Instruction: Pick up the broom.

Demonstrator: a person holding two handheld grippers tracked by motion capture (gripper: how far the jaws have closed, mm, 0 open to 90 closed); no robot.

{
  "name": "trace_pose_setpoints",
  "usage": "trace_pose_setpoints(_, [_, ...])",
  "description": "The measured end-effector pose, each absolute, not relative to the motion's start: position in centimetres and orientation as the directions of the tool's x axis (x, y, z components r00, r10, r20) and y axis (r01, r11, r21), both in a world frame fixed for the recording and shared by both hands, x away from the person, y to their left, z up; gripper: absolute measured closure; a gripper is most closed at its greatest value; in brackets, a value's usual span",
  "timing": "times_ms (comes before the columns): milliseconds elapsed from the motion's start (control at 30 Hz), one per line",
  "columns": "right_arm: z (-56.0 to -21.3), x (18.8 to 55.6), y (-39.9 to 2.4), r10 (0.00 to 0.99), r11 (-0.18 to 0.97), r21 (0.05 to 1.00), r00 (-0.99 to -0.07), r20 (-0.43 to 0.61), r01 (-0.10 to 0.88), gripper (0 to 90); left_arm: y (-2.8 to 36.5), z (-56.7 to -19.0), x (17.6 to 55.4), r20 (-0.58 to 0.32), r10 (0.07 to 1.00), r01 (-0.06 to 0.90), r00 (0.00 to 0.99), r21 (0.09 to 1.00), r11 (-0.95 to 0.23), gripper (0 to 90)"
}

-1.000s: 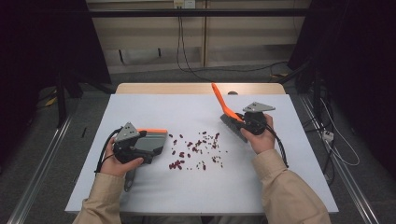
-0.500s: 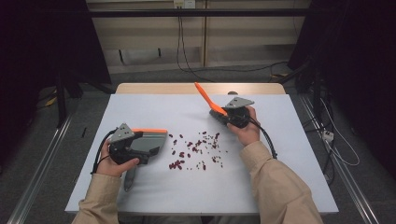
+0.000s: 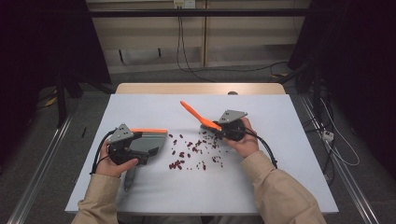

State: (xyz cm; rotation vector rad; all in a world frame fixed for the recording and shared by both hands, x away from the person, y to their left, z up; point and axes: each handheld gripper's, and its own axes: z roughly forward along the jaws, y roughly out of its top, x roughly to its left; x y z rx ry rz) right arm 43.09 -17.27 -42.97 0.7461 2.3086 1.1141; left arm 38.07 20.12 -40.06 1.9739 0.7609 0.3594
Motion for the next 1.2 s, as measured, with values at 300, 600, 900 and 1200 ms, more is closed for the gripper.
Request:
trace_pose_setpoints(300, [-42.8,40.9,-16.7,0.597,0.550,0.802,-0.782,-0.181,0.234,71.1,20.4,-40.0,38.0,-0.062,0.648,0.364,0.759,0.866,-0.343,9.3])
trace_pose_setpoints(600, [-42.7,39.1,-16.1,0.567,0.549,0.806,-0.807,-0.165,0.221,71.1,20.5,-40.1,37.9,-0.057,0.644,0.363,0.763,0.863,-0.353,9.3])
trace_pose_setpoints(900, [-42.7,38.0,-15.6,0.566,0.546,0.811,-0.807,-0.171,0.211,71.1,20.4,-40.1,37.8,-0.059,0.642,0.364,0.765,0.861,-0.354,9.3])
trace_pose_setpoints(1200, [-42.7,37.3,-15.4,0.551,0.540,0.817,-0.819,-0.160,0.203,71.1,20.7,-40.4,37.7,-0.068,0.643,0.375,0.763,0.857,-0.355,9.3])
